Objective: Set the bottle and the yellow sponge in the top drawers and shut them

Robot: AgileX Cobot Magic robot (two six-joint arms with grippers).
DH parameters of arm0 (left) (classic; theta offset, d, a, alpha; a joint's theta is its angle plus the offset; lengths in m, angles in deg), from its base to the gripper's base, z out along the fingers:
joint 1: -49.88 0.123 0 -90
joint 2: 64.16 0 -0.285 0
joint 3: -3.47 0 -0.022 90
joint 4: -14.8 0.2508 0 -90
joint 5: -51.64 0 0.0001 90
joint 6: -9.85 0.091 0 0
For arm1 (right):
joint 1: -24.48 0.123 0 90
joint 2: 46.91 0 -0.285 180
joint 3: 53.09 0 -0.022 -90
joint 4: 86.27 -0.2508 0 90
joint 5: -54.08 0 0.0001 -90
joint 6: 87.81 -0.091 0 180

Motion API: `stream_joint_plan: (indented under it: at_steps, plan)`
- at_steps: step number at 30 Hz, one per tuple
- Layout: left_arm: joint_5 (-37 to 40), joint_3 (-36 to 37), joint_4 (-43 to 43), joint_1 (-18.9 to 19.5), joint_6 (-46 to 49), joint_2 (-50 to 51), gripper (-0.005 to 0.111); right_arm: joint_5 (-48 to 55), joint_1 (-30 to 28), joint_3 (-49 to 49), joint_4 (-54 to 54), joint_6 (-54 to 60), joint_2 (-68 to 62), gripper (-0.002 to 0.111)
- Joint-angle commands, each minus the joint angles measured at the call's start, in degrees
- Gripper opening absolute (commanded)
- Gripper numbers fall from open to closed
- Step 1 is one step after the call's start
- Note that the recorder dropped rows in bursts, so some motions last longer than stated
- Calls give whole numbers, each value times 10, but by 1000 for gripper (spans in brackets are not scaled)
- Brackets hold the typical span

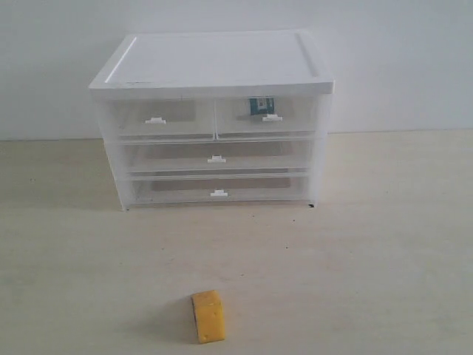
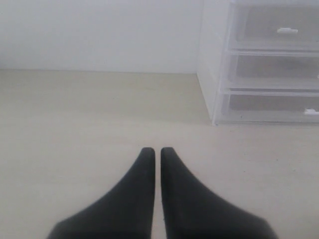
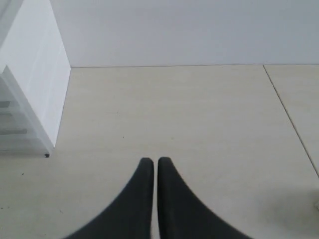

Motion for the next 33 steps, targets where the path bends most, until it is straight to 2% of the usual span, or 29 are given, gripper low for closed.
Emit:
stream_joint_plan:
  at_steps: [1,5,12,22,26,33]
  plan:
    - [-3,2,-6,2,2,-2,4,-12,-2,52,-1,3,57,0]
    - [-3,2,-6,2,2,-2,4,-11,-2,90,-1,2,108,0]
    - [-3,2,-6,2,2,-2,4,-3,-2,94,-1,2,163,0]
    - [-3,2,-6,2,2,-2,4,-15,-1,100,5,18,177,0]
    - [-3,2,-6,2,2,-2,4,-86,-1,178,0,18,239,0]
    - [-3,2,-6,2,2,-2,4,-89,-1,301,-19,15,378,0]
